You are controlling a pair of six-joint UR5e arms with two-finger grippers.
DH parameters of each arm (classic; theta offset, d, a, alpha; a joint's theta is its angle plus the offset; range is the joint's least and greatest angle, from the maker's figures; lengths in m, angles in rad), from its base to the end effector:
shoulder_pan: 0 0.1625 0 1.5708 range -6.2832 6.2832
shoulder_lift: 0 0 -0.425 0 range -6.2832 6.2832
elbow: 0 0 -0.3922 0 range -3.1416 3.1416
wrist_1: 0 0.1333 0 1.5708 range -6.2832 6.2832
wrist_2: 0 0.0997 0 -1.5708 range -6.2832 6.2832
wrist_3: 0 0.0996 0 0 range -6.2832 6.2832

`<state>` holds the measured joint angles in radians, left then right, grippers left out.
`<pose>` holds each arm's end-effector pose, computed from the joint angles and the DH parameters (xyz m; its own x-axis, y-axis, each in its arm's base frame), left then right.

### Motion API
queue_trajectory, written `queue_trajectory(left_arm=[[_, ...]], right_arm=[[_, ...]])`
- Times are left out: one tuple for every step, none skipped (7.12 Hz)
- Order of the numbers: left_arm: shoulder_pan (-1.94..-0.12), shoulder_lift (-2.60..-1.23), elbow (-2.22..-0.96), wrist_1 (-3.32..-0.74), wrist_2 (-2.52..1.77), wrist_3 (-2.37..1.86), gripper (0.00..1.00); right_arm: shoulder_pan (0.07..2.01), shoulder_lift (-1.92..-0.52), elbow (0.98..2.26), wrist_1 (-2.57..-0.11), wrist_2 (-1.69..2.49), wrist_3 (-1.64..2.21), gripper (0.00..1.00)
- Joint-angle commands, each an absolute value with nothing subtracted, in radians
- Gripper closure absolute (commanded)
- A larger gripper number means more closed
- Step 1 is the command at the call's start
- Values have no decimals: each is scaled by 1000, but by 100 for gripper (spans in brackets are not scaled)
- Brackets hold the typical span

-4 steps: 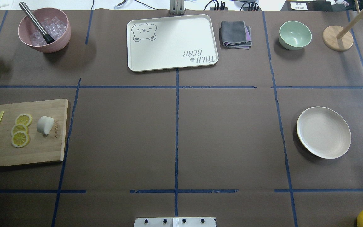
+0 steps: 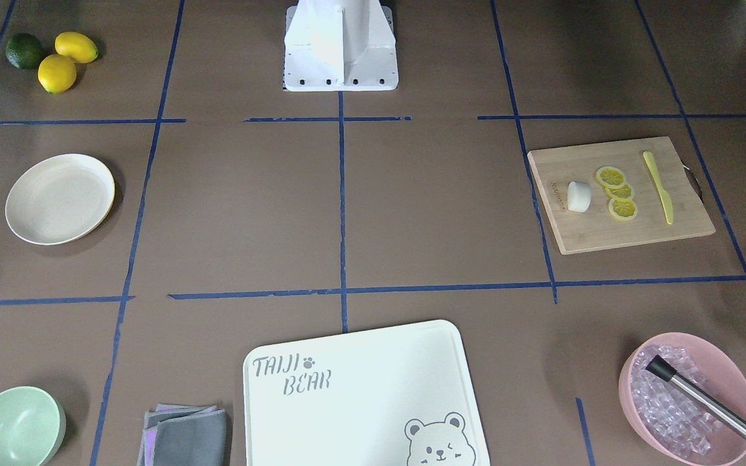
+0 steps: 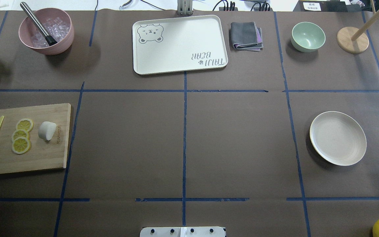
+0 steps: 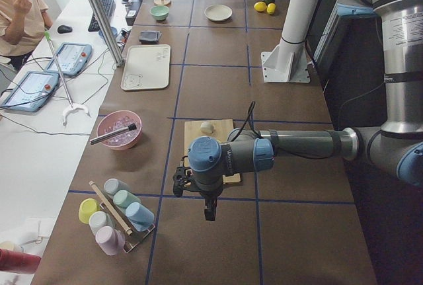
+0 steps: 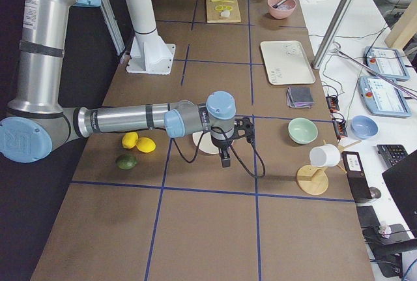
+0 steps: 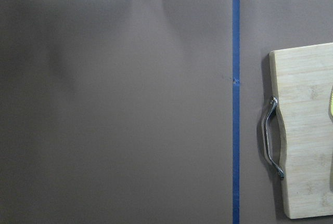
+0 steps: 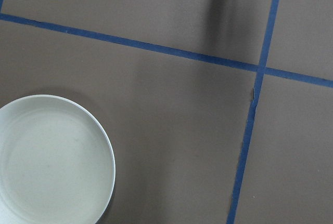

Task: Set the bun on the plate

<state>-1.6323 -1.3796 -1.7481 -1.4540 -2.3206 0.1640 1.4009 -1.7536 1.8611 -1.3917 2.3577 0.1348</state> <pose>-0.0899 -0.3960 0.6705 0.7252 0.0297 -0.6879 -0.0582 0.9981 -0.0183 -0.0105 -0.4326 0.5776 0.6778 -0.1868 0.7111 0.0717 0.9794 0.1888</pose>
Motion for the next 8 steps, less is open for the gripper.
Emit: queue_trajectory(left_arm=[[-1632,-1376,-1747,-1453,-2322,164,0],[-1632,-1367,-1749,-1454,-2322,166,0],[-1632,-1365,-1749,-1454,-2322,166,0],[-1632,-1365,-1749,-1454,-2322,166,0],[-1632,-1365,-1749,-1454,-2322,166,0],[-1632,-1365,-1749,-1456,-2322,167,0],[-1632,-1365,-1749,-1456,-2322,167,0],[-1631,-1365,-1749,-1456,-2322,167,0]], right_arm=[[1289,-1753,1812,-1150,2339,420,1],[1222,-1753,1752,-985,2306,560,1],[1150,-1755,1679,-812,2248,694,1],[1106,-1755,1598,-676,2212,762,1],[1068,-1756,1562,-608,2198,819,1],[1028,-1756,1562,-607,2194,821,1],[994,-1756,1562,-607,2194,827,1],[970,-1758,1560,-607,2192,827,1]])
